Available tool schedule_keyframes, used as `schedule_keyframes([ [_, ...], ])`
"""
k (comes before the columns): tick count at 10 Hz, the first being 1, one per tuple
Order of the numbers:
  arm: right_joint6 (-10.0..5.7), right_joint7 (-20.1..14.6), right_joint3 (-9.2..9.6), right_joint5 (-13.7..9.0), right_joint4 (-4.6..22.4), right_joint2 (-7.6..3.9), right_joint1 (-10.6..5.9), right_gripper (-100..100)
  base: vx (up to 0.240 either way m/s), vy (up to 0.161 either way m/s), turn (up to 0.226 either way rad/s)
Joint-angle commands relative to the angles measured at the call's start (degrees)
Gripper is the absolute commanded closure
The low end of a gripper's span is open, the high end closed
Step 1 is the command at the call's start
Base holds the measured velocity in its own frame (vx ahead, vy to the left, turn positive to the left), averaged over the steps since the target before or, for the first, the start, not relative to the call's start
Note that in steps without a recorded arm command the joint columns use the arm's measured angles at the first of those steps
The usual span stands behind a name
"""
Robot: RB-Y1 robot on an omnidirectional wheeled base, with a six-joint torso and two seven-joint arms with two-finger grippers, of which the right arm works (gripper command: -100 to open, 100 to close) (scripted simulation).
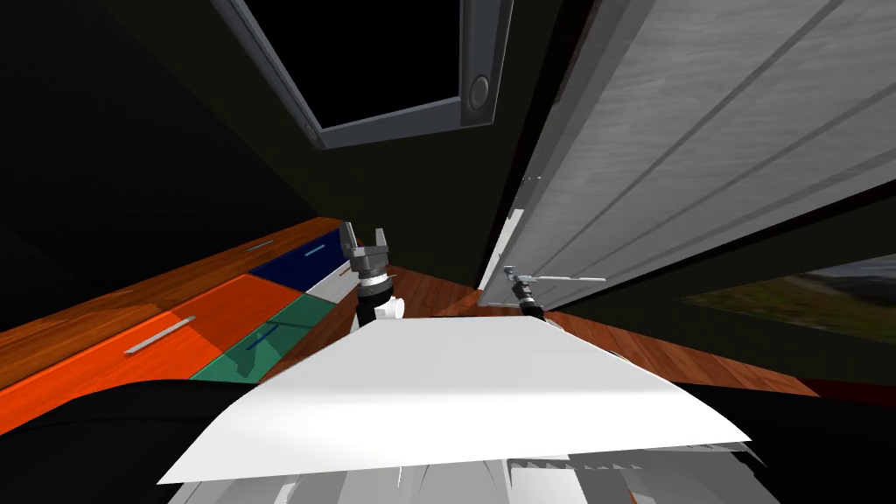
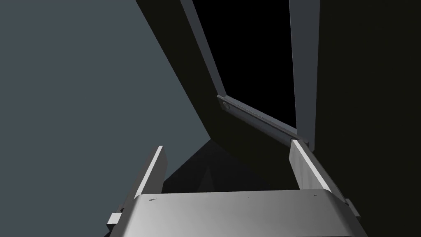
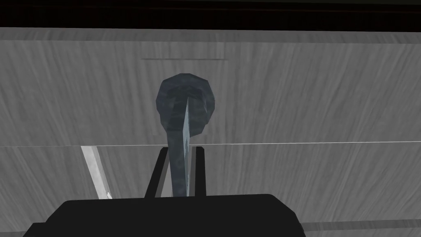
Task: Pull the door open
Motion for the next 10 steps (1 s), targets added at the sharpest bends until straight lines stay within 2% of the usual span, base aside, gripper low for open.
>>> schedule_keyframes([
  [1,-1.28,-1.22,1.28,0.79,-0.48,-0.66,1.15,100,-0.222,-0.08,0.088],
  [5,-4.12,-3.84,3.84,2.41,-1.48,-2.49,3.27,100,-0.23,-0.085,0.09],
  [6,-3.35,-3.48,3.39,2.12,-1.6,-2.36,3.05,100,-0.104,-0.045,0.022],
  [7,-5.46,-4.22,3.77,2.24,-0.67,-2.91,4.2,100,-0.147,-0.035,0.258],
  [10,-8.11,-5.03,3.96,2.2,0.35,-3.82,5.53,100,-0.162,-0.071,0.15],
])
